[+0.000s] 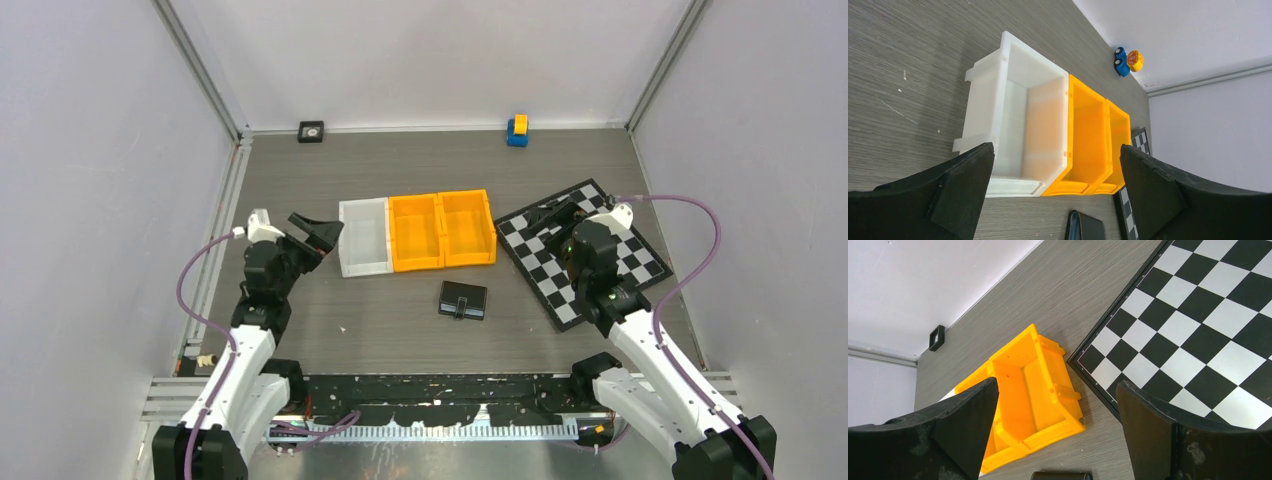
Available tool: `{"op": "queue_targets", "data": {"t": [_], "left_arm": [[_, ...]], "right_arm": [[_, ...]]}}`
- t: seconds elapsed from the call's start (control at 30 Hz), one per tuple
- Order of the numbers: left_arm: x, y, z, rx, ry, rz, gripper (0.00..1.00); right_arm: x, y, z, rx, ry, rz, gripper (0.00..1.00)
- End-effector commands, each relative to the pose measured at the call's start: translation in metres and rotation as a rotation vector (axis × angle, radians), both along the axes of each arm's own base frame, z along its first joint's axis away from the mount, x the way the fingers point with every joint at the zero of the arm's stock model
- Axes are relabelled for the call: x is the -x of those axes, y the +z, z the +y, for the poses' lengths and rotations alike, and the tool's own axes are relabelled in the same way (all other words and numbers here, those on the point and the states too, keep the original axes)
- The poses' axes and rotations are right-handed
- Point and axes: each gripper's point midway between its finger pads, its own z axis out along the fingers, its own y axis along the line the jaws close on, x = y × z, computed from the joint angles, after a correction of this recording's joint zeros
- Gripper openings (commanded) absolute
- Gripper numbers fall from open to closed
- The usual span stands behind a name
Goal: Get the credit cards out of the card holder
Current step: Move the storage box to the center of the board.
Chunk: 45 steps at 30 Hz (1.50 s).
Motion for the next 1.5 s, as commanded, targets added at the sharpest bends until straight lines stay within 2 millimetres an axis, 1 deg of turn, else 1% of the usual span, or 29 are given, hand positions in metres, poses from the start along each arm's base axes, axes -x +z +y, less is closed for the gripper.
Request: {"op": "queue_targets", "data": {"t": [0.0,0.07,0.13,0.2,0.27,0.37,0.4,0.43,0.5,0.53,0.57,0.6,0.63,0.73,0.77,0.9,0.97,1.07,1.2,1.27,1.33,1.4,1.47], "left_arm": [[0.002,0.019,-0.005,-0.042,-0.048,-0.073,1.00],[0.003,0.023,-0.011,-0.037,-0.085,-0.100,1.00],[0.004,0.031,-0.025,-0.040,-0.165,-0.159,0.94],[0.002,0.029,-0.040,-0.054,-0.243,-0.154,0.90],[-0.001,0.030,-0.057,-0.103,-0.314,-0.133,0.87],[-0.002,0.017,-0.090,-0.224,-0.414,-0.053,0.84],[0.000,0.013,-0.103,-0.264,-0.460,-0.039,0.82],[0.002,0.007,-0.114,-0.295,-0.497,-0.007,0.76],[0.003,0.001,-0.131,-0.341,-0.558,0.012,0.70],[0.004,-0.004,-0.137,-0.351,-0.583,0.036,0.67],[0.004,-0.007,-0.142,-0.355,-0.606,0.047,0.64],[0.005,-0.011,-0.147,-0.357,-0.634,0.066,0.60],[0.006,-0.018,-0.151,-0.359,-0.662,0.099,0.58],[0.010,-0.035,-0.164,-0.381,-0.740,0.178,0.52],[0.010,-0.036,-0.169,-0.394,-0.764,0.188,0.51],[0.018,-0.052,-0.186,-0.446,-0.848,0.259,0.49],[0.024,-0.060,-0.193,-0.459,-0.884,0.294,0.50],[0.026,-0.069,-0.197,-0.455,-0.916,0.335,0.50],[0.028,-0.083,-0.195,-0.470,-0.933,0.399,0.50],[0.027,-0.087,-0.196,-0.474,-0.931,0.412,0.50],[0.023,-0.092,-0.194,-0.488,-0.918,0.417,0.50],[0.018,-0.099,-0.191,-0.517,-0.896,0.425,0.50],[0.008,-0.104,-0.187,-0.555,-0.861,0.420,0.51]], "right_arm": [[-0.005,0.015,-0.003,-0.003,-0.026,-0.032,0.93],[-0.006,0.013,-0.002,0.002,-0.020,-0.021,0.93],[-0.008,0.011,0.001,0.016,-0.001,-0.003,0.93],[-0.010,0.010,0.011,0.031,0.059,0.015,0.93],[-0.013,0.008,0.028,0.041,0.155,0.032,0.92],[-0.019,-0.004,0.052,0.051,0.276,0.105,0.88],[-0.021,-0.009,0.059,0.055,0.311,0.138,0.85],[-0.022,-0.014,0.065,0.061,0.340,0.171,0.84],[-0.024,-0.024,0.077,0.070,0.392,0.225,0.80],[-0.025,-0.028,0.080,0.078,0.404,0.249,0.79],[-0.022,-0.032,0.089,0.080,0.449,0.269,0.77],[-0.021,-0.037,0.094,0.093,0.472,0.288,0.73],[-0.020,-0.041,0.095,0.107,0.476,0.315,0.72],[-0.020,-0.053,0.100,0.147,0.496,0.370,0.65],[-0.019,-0.060,0.103,0.162,0.507,0.397,0.63],[-0.012,-0.082,0.115,0.210,0.561,0.484,0.59],[-0.008,-0.089,0.125,0.227,0.605,0.507,0.59],[-0.001,-0.102,0.139,0.267,0.657,0.550,0.58],[0.003,-0.120,0.154,0.290,0.705,0.616,0.56],[0.003,-0.129,0.157,0.301,0.710,0.643,0.55],[0.001,-0.133,0.156,0.315,0.693,0.649,0.54],[-0.006,-0.137,0.150,0.343,0.653,0.644,0.54],[-0.014,-0.140,0.148,0.362,0.622,0.633,0.52]]}}
